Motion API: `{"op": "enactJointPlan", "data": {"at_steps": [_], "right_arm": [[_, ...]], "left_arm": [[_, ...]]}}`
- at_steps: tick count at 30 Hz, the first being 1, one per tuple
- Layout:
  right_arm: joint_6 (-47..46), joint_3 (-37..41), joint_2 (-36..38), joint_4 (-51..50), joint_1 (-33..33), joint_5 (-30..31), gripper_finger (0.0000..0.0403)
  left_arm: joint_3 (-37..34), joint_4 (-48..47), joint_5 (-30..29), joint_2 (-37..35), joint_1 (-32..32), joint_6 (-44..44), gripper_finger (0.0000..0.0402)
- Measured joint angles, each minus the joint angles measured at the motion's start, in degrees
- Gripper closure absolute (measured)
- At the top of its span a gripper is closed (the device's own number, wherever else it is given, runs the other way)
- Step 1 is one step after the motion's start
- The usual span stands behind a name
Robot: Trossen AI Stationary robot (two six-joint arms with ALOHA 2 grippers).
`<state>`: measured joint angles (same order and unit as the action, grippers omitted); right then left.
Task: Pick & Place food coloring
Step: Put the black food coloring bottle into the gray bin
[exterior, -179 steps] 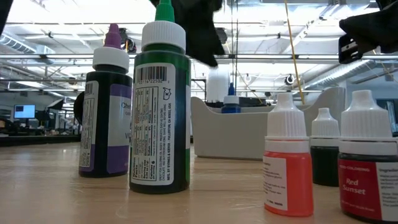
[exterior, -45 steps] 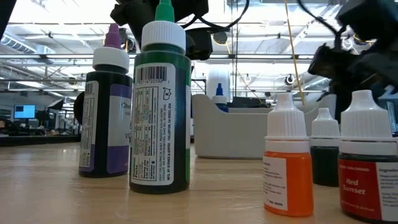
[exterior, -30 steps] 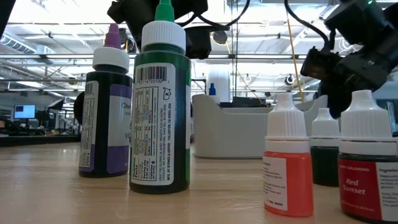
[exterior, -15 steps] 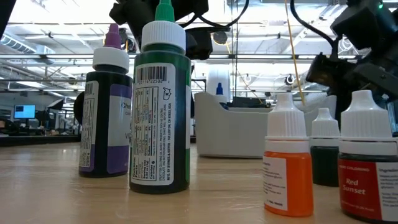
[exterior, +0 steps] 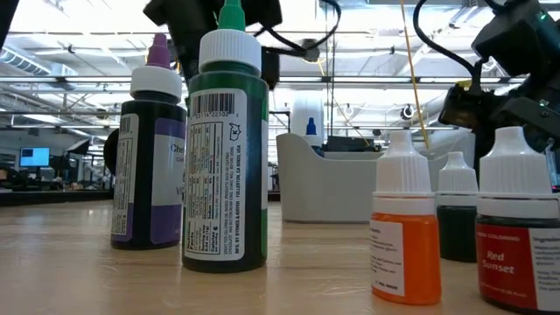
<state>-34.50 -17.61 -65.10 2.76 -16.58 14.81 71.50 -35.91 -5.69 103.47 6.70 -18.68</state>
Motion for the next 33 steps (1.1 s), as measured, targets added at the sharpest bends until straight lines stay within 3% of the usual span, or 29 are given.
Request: {"op": "enactJointPlan", "data": {"at_steps": [8,15,19,25,33], "right_arm": [[1.78,2.03,7.35,0.07,-0.42,3.11,0.0403],[6.15,4.33,13.07,2.37,-4.73,3.0,0.0403],[9.85,5.03,17.1,3.31,-7.69,3.05,0.0403],[16.71,5.03,21.79,6.69,-11.78,3.05,0.0403],[27.21,5.02,22.47,20.18,-15.94,3.02,0.0403]], "left_arm": [[0.01,-9.34,-5.86,-14.41,3.29,-1.65,0.0394],[-4.43,-9.41,-19.71,-26.1,18.63,-9.08,0.0398],[-11.67,-1.37,-25.69,-29.36,27.84,-13.04,0.0397],[-23.64,18.84,-36.42,-30.06,37.2,-15.39,0.0397],[-34.06,36.63,-46.13,-29.58,49.08,-14.14,0.0399]]}}
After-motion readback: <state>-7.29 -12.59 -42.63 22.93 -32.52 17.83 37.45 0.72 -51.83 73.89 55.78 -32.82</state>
